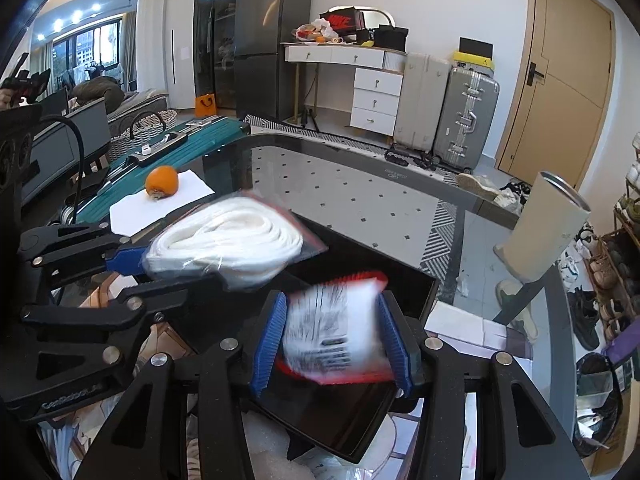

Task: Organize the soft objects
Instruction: 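Carry both items over the black box and release the packet from the right tool, then open the left tool to drop the bagged bundle into the box while the right withdraws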

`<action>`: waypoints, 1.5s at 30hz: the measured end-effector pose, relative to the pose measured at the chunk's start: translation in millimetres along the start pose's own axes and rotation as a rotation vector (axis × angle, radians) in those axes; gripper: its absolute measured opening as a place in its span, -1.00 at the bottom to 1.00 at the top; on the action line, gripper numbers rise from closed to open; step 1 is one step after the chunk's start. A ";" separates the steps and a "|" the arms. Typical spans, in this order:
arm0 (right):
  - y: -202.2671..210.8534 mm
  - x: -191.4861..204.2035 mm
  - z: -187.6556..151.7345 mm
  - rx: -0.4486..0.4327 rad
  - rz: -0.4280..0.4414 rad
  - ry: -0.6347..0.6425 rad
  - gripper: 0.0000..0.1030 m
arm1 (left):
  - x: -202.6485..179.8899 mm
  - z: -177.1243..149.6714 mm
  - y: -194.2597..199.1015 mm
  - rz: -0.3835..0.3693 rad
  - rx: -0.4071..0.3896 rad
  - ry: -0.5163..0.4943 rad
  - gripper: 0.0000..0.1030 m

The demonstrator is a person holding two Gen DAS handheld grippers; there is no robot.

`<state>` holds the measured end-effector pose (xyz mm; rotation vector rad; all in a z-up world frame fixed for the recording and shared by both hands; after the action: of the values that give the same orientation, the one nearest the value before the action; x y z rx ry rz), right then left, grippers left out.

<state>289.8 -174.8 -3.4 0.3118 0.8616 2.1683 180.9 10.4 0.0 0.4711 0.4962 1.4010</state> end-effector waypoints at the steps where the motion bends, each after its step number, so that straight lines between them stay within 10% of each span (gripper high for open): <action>1: 1.1 1.1 0.3 -0.003 -0.002 0.001 0.03 | -1.2 -0.4 1.4 -0.006 0.001 -0.003 -0.50; 8: 16.9 -0.8 0.3 -0.027 -0.023 0.003 0.31 | -3.0 -3.1 0.2 -0.021 0.026 -0.019 -0.42; 18: 62.7 -8.6 -16.9 -0.057 -0.030 -0.079 0.98 | 5.7 -6.4 21.4 -0.027 0.023 0.022 1.00; 45: 96.5 30.4 -103.4 0.018 -0.001 -0.126 0.99 | 20.8 -72.8 83.6 0.088 0.000 0.049 1.00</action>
<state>165.8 -248.2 -17.1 0.4519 0.8103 2.1163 73.1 41.8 -11.1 0.4647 0.5204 1.5000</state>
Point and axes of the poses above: each gripper's, at about its wrist camera, not at the fingertips, and y roughly against the way its jaws point, x to its left, z to its top, the point moved 4 cm from there along -y, roughly the way its jaws point, and after that the axes turned 2 degrees about -y, right-handed, at the moved point
